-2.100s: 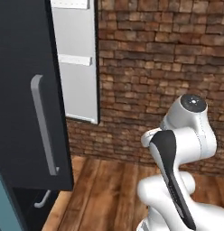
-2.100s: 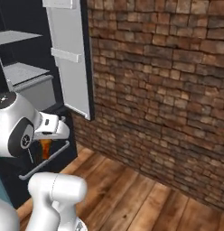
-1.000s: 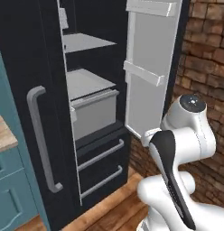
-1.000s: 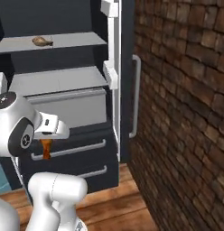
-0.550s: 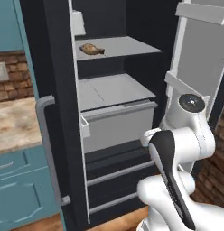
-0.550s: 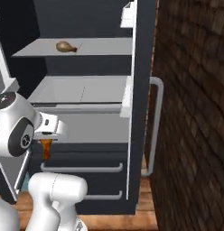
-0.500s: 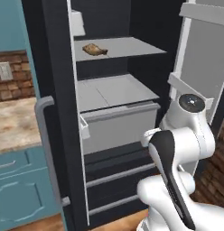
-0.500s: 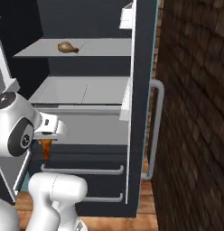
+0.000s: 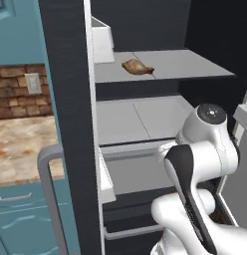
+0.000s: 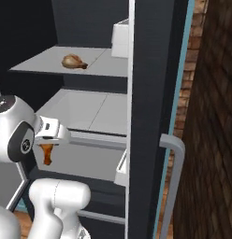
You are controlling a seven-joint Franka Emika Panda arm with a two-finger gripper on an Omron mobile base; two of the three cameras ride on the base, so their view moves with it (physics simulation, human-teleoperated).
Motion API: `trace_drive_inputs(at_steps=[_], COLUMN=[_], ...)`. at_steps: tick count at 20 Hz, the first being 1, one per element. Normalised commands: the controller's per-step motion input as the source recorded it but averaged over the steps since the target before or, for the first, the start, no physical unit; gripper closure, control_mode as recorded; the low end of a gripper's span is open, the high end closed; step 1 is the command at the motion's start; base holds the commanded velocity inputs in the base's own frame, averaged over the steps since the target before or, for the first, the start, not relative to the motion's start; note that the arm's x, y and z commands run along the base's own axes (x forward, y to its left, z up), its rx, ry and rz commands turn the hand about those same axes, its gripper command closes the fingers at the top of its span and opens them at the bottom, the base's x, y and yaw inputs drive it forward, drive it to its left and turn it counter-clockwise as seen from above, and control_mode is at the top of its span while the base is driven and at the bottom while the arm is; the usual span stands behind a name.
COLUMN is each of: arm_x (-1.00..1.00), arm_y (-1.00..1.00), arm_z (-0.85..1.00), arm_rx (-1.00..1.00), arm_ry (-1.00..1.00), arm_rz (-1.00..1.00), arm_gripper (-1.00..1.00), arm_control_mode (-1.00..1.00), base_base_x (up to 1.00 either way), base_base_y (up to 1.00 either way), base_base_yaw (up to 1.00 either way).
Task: Place the chicken drumstick on the counter behind the older chicken drumstick on the same shelf of the fridge to maintain FIFO order. Close the fridge door when finished.
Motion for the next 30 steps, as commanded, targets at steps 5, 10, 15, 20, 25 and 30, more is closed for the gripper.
trace_drive_inputs(at_steps=[5,10,15,20,25,30], arm_x=[0.00,0.16,0.96,0.67,0.15,0.06], arm_y=[0.00,0.00,-0.05,-0.09,-0.46,-0.46], arm_z=[0.00,0.00,0.51,1.00,0.97,0.85], arm_rx=[0.00,0.00,-0.03,-0.14,-0.14,-0.15], arm_ry=[0.00,-0.01,-0.21,-0.39,-0.38,-0.28], arm_rz=[0.00,0.00,0.00,0.05,0.13,0.14], arm_gripper=[1.00,1.00,1.00,1.00,1.00,1.00], arm_control_mode=[1.00,-1.00,-1.00,-1.00,-1.00,-1.00], base_base_x=[0.92,0.35,0.00,0.00,0.00,0.00], base_base_y=[-0.22,-0.15,0.00,0.00,0.00,0.00], base_base_yaw=[0.16,0.02,0.00,0.00,0.00,0.00])
